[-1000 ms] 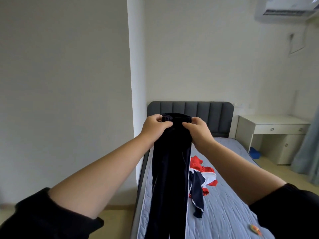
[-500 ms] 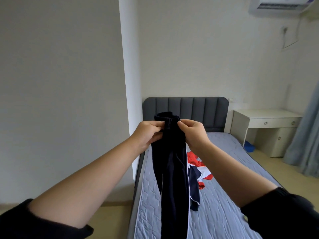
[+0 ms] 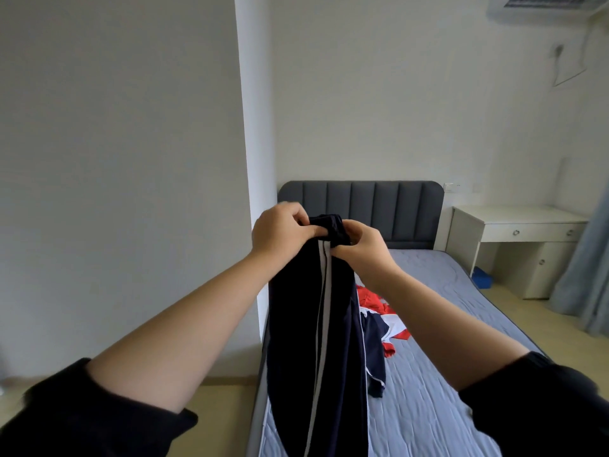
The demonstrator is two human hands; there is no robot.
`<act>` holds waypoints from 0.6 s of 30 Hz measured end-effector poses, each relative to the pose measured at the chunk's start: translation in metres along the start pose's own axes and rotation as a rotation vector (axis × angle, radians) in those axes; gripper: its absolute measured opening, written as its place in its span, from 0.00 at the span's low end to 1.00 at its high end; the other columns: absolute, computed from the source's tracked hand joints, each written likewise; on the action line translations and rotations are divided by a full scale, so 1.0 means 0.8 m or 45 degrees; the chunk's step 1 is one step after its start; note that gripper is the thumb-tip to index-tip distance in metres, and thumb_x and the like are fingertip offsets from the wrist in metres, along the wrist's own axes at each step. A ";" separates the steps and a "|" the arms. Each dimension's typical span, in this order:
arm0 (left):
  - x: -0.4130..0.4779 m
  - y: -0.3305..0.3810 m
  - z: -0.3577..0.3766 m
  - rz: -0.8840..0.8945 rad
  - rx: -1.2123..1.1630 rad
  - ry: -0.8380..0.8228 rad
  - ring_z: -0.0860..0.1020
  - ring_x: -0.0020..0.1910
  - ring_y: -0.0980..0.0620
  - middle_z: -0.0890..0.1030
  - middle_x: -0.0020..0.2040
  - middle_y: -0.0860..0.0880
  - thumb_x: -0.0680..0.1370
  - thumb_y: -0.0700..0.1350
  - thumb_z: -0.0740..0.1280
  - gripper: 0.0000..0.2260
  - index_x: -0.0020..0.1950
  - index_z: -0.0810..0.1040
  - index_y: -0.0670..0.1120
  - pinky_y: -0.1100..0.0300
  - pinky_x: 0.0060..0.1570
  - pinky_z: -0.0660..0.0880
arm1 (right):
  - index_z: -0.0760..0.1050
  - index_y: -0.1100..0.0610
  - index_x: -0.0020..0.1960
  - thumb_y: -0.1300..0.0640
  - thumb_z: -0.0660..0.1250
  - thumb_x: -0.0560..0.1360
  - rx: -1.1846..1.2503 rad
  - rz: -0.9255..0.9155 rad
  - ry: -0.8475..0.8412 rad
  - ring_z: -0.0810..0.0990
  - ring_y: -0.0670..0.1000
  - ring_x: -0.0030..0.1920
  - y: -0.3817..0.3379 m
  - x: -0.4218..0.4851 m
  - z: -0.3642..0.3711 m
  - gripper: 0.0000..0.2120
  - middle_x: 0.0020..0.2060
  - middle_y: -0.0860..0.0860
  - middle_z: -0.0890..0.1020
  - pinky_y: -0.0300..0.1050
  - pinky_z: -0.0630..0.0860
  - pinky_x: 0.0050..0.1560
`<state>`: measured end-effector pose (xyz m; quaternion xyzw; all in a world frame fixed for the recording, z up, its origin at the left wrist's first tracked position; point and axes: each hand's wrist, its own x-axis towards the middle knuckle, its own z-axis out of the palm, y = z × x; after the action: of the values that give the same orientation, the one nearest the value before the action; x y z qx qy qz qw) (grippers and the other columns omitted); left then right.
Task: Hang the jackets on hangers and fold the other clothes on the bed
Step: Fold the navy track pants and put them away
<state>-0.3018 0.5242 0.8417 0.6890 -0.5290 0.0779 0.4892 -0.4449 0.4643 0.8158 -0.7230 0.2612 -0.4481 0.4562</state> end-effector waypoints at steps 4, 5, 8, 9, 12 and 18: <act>0.024 -0.007 -0.021 0.141 0.037 -0.621 0.69 0.66 0.54 0.74 0.66 0.52 0.67 0.51 0.77 0.33 0.70 0.70 0.51 0.64 0.62 0.64 | 0.79 0.55 0.52 0.79 0.62 0.70 0.273 0.092 -0.156 0.82 0.50 0.42 0.005 0.008 -0.010 0.23 0.43 0.53 0.83 0.41 0.79 0.48; 0.028 -0.006 -0.026 0.100 0.055 -0.793 0.72 0.64 0.55 0.75 0.64 0.52 0.68 0.51 0.77 0.31 0.69 0.71 0.51 0.65 0.61 0.66 | 0.79 0.56 0.53 0.79 0.63 0.70 0.224 0.085 -0.170 0.82 0.48 0.42 0.007 0.012 -0.012 0.23 0.43 0.53 0.83 0.39 0.79 0.48; 0.042 -0.005 -0.029 0.001 0.196 -0.970 0.81 0.50 0.53 0.82 0.50 0.51 0.69 0.54 0.75 0.18 0.55 0.80 0.49 0.60 0.50 0.76 | 0.80 0.58 0.56 0.74 0.68 0.70 0.031 0.054 -0.097 0.83 0.46 0.43 0.013 0.022 -0.011 0.18 0.45 0.51 0.85 0.37 0.79 0.47; 0.047 -0.003 -0.028 -0.034 0.208 -0.992 0.82 0.46 0.52 0.83 0.46 0.50 0.69 0.55 0.75 0.17 0.52 0.80 0.47 0.59 0.47 0.77 | 0.80 0.60 0.55 0.72 0.68 0.71 0.038 0.074 -0.043 0.83 0.46 0.43 0.015 0.025 -0.009 0.16 0.44 0.51 0.85 0.38 0.79 0.46; 0.059 -0.001 -0.015 -0.086 0.189 -1.046 0.83 0.44 0.49 0.84 0.45 0.48 0.70 0.53 0.74 0.15 0.50 0.80 0.45 0.55 0.47 0.79 | 0.80 0.59 0.49 0.70 0.69 0.72 0.062 0.124 0.134 0.82 0.45 0.39 0.024 0.036 -0.006 0.10 0.40 0.49 0.84 0.37 0.77 0.43; 0.078 0.016 0.034 0.036 0.013 -0.769 0.75 0.37 0.51 0.77 0.36 0.49 0.70 0.44 0.70 0.07 0.41 0.78 0.41 0.58 0.40 0.71 | 0.76 0.57 0.40 0.52 0.68 0.76 -0.017 0.185 0.205 0.73 0.46 0.33 0.053 0.047 -0.041 0.10 0.30 0.49 0.75 0.40 0.70 0.35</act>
<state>-0.2965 0.4633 0.8738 0.6759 -0.6598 -0.1210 0.3051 -0.4552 0.4021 0.7995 -0.6669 0.3517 -0.4688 0.4601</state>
